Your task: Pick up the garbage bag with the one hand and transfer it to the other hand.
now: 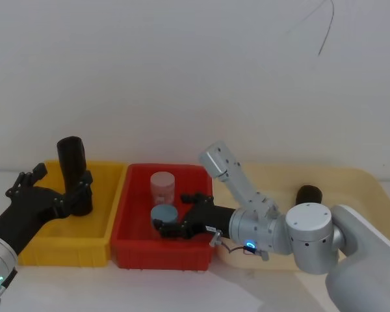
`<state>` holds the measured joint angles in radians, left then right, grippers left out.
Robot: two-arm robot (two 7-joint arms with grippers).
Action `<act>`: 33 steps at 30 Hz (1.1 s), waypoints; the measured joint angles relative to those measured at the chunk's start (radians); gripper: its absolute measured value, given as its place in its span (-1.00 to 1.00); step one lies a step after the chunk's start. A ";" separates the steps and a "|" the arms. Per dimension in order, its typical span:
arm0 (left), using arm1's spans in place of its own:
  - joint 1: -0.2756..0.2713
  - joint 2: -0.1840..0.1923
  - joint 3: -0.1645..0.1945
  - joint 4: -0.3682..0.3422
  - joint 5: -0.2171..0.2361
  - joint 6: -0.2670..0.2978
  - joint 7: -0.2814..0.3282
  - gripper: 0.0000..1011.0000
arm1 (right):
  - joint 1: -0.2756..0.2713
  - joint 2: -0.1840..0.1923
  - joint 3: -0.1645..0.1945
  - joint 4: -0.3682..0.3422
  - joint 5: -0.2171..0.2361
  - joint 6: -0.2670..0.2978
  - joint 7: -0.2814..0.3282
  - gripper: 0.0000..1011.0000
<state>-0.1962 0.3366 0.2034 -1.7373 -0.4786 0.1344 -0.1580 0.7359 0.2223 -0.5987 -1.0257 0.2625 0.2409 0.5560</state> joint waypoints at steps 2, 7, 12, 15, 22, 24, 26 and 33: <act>0.000 0.000 0.000 0.000 0.000 0.000 0.000 0.98 | 0.004 -0.004 -0.001 0.009 -0.001 -0.003 0.001 0.98; 0.000 0.000 0.000 0.000 0.000 0.000 0.000 0.98 | 0.018 -0.018 -0.003 0.045 -0.002 -0.010 0.006 0.97; 0.000 0.000 0.000 0.000 0.000 0.000 0.000 0.98 | 0.027 -0.027 -0.006 0.065 -0.002 -0.011 0.013 0.81; 0.000 0.000 0.000 0.000 0.000 0.000 0.000 0.98 | 0.032 -0.032 -0.008 0.078 -0.002 -0.011 0.020 0.66; 0.000 0.000 0.000 0.000 0.000 0.000 0.000 0.98 | 0.039 -0.039 -0.009 0.093 -0.002 -0.010 0.030 0.32; 0.000 0.000 0.000 0.000 0.000 0.000 0.000 0.98 | 0.039 -0.039 -0.009 0.094 0.000 -0.009 0.033 0.32; 0.000 0.000 0.000 0.000 0.000 0.000 0.000 0.98 | 0.039 -0.040 -0.008 0.093 0.001 -0.009 0.034 0.32; 0.000 0.000 0.000 0.000 0.000 0.000 0.000 0.98 | 0.031 -0.029 0.007 0.054 0.010 -0.011 0.032 0.32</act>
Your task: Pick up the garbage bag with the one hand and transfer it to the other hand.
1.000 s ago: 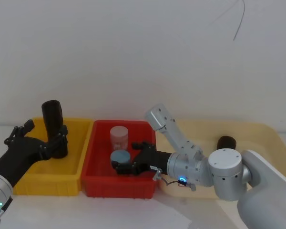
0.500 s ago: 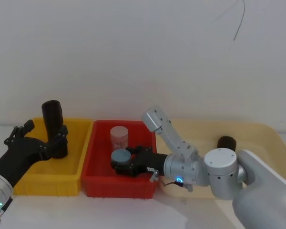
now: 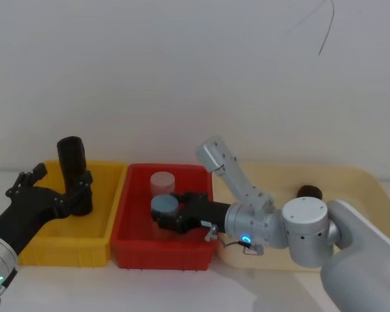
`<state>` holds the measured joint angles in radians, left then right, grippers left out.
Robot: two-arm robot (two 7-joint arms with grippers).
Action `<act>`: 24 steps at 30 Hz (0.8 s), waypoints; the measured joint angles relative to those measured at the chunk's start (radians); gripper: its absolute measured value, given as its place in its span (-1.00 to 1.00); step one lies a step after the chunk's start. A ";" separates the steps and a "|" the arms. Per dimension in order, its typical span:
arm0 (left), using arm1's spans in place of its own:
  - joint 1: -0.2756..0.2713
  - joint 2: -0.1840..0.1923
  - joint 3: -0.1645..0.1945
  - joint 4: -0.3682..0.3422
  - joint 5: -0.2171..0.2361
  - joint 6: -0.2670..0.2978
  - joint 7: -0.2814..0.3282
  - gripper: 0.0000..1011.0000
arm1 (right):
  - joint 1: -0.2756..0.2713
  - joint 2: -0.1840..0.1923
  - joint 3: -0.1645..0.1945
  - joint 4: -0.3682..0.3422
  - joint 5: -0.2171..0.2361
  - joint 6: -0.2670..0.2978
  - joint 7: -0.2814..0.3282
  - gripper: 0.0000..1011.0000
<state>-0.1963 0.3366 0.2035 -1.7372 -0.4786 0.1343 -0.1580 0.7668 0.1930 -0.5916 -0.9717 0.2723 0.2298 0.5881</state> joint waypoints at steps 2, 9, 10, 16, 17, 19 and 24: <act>0.000 0.000 0.000 0.000 0.000 0.000 0.000 0.98 | -0.005 0.007 0.007 -0.022 0.003 -0.002 -0.005 0.32; 0.000 0.000 0.000 0.000 0.000 0.000 0.000 0.98 | -0.029 0.045 0.044 -0.119 0.014 -0.007 -0.033 0.32; 0.000 0.000 0.000 0.000 0.000 0.000 0.000 0.98 | -0.036 0.056 0.053 -0.142 0.016 -0.007 -0.041 0.32; 0.000 0.000 0.000 0.000 0.000 0.000 0.000 0.98 | -0.069 0.100 0.094 -0.227 0.024 0.000 -0.078 0.32; 0.000 0.000 0.000 0.000 0.000 0.000 0.000 0.98 | -0.079 0.112 0.106 -0.249 0.027 0.003 -0.089 0.32; 0.000 0.000 0.000 0.000 0.000 0.000 0.000 0.98 | -0.093 0.127 0.121 -0.275 0.029 0.009 -0.102 0.32; 0.000 0.000 0.000 0.000 0.000 0.000 0.000 0.98 | -0.140 0.172 0.167 -0.348 0.037 0.032 -0.143 0.32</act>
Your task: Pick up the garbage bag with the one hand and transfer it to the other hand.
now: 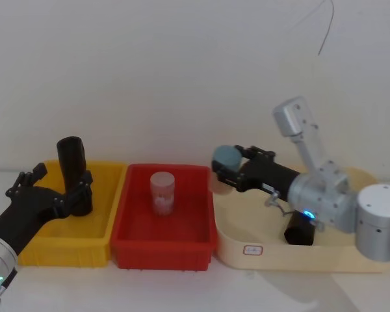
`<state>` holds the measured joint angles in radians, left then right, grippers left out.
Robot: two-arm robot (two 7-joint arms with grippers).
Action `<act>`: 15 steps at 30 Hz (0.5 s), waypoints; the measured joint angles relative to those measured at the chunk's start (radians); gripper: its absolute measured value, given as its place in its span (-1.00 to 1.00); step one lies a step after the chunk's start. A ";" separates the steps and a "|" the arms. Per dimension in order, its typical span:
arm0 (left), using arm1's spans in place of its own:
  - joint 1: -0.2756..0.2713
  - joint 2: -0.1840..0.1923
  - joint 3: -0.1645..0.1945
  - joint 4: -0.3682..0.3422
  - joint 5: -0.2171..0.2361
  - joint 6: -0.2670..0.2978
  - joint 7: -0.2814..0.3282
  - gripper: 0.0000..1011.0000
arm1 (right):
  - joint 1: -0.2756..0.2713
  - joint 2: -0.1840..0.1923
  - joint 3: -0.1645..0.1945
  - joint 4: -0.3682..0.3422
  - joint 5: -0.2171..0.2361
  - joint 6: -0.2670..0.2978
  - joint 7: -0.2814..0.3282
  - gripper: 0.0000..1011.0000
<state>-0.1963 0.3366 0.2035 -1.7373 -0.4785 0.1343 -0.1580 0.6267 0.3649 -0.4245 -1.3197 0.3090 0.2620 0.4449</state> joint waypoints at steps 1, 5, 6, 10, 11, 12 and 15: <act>0.000 0.000 0.000 0.000 0.000 0.000 0.000 0.98 | -0.007 0.006 0.006 -0.009 0.001 0.003 -0.006 0.32; 0.000 0.000 0.000 0.000 0.000 0.000 0.000 0.98 | -0.053 0.041 0.043 -0.058 0.009 0.029 -0.039 0.32; 0.000 0.000 0.000 0.000 0.000 0.000 0.000 0.98 | -0.057 0.044 0.048 -0.064 0.010 0.033 -0.042 0.32; 0.000 0.000 0.000 0.000 0.000 0.000 0.000 0.98 | -0.089 0.063 0.069 -0.090 0.016 0.050 -0.060 0.32; 0.000 0.000 0.000 0.000 0.000 0.000 0.000 0.98 | -0.101 0.069 0.076 -0.098 0.019 0.058 -0.067 0.32; 0.000 0.000 0.000 0.000 0.000 0.000 0.000 0.98 | -0.106 0.072 0.079 -0.101 0.020 0.060 -0.068 0.35; 0.000 0.000 0.000 0.000 0.000 0.000 0.000 0.98 | -0.121 0.079 0.086 -0.111 0.025 0.069 -0.073 0.54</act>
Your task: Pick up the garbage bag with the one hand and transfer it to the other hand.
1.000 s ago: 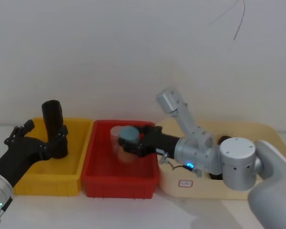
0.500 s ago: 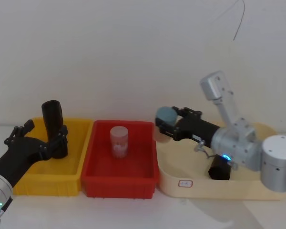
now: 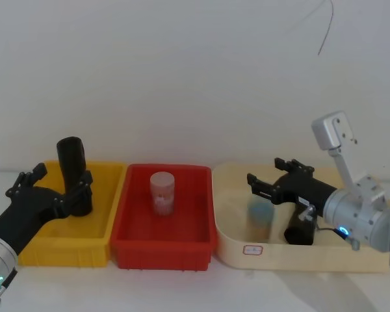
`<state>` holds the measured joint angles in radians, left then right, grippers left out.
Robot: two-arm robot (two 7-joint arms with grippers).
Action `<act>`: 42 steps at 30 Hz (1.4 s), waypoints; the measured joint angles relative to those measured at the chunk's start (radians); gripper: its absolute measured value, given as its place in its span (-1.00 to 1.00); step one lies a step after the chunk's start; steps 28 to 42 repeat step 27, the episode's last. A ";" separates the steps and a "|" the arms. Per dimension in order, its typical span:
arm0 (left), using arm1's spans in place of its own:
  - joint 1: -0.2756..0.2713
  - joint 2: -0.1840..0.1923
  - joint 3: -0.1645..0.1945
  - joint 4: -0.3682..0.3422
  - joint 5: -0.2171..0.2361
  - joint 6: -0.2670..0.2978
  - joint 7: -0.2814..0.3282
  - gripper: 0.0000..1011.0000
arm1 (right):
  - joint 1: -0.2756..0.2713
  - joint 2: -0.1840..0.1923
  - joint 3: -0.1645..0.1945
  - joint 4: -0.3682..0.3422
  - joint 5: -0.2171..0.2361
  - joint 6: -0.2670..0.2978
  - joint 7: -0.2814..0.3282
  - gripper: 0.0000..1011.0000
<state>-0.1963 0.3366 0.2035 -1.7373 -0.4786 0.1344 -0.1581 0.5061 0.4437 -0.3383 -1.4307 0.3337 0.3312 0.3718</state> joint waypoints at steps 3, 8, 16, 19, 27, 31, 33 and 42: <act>0.000 0.000 0.000 0.000 0.000 0.000 0.000 0.98 | -0.010 0.003 0.002 -0.004 0.004 0.005 0.000 0.72; 0.000 0.000 0.000 0.000 0.000 0.000 0.000 0.98 | -0.018 0.003 0.002 -0.008 0.008 0.008 0.002 0.94; 0.000 0.000 0.000 0.000 0.000 0.000 0.000 0.98 | -0.037 -0.002 0.007 -0.025 0.019 -0.020 0.010 0.98; 0.000 0.000 0.000 0.000 0.000 0.000 0.000 0.98 | -0.043 -0.003 0.010 -0.033 0.023 -0.030 0.013 0.98; 0.000 0.000 0.000 0.000 0.000 0.000 0.000 0.98 | -0.052 -0.006 0.015 -0.046 0.031 -0.048 0.016 0.98; 0.000 0.000 0.000 0.000 0.000 0.000 0.000 0.98 | -0.052 -0.006 0.015 -0.046 0.031 -0.048 0.016 0.98; 0.000 0.000 0.000 0.000 0.000 0.000 0.000 0.98 | -0.052 -0.006 0.015 -0.046 0.031 -0.048 0.016 0.98; 0.000 0.000 0.000 0.000 0.000 0.000 0.000 0.98 | -0.052 -0.006 0.015 -0.046 0.031 -0.048 0.016 0.98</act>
